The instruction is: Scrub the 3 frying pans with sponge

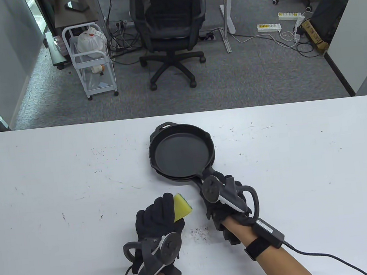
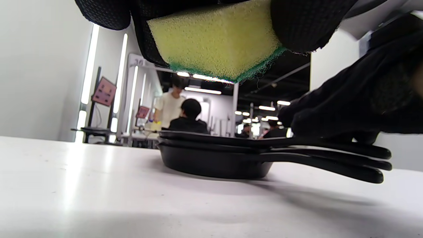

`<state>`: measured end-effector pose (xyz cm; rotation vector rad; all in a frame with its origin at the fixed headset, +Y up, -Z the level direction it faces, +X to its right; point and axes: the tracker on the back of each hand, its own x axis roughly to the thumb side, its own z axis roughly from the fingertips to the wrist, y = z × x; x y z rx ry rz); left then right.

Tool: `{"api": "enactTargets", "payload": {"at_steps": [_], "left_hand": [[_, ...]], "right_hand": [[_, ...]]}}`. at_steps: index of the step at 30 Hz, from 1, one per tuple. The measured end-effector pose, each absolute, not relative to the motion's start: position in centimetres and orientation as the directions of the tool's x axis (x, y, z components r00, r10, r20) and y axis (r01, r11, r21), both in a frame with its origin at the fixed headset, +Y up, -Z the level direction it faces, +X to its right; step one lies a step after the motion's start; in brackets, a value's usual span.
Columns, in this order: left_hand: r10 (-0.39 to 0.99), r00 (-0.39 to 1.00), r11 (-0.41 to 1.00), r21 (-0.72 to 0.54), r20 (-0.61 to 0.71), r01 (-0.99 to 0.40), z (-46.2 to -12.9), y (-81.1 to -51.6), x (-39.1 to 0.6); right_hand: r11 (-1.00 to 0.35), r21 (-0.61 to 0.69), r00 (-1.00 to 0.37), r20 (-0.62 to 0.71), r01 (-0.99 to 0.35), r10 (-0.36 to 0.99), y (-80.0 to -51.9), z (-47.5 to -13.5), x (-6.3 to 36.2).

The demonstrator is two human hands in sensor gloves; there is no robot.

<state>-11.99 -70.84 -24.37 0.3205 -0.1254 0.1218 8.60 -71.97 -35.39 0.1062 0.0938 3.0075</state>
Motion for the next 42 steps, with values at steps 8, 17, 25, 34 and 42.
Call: {"api": "enactTargets", "payload": {"at_steps": [8,17,25,34,42], "left_hand": [[0.094,0.988,0.952,0.281,0.121,-0.125,-24.7,-70.9,-12.2],[0.03,0.995,0.972,0.228,0.096,-0.051,-24.8,-71.1,-12.1],[0.001,0.994,0.993,0.114,0.113,-0.014,-25.5,-72.2,-11.5],[-0.051,0.984,0.965,-0.246,0.172,0.093,-27.5,-75.2,-11.6],[-0.01,0.987,0.98,-0.194,0.161,0.041,-27.3,-74.4,-12.2]], "right_hand": [[-0.974,-0.059,-0.967,0.145,-0.218,0.208,-69.9,-31.4,17.6],[-0.981,-0.124,-0.984,0.114,-0.148,0.134,-72.5,-27.2,26.7],[-0.964,-0.016,-0.963,0.055,-0.265,0.264,-73.4,-27.6,28.4],[-0.974,0.016,-0.971,0.075,-0.228,0.228,-73.5,-27.4,27.6],[-0.971,0.009,-0.968,0.08,-0.238,0.238,-73.5,-27.4,27.8]]}}
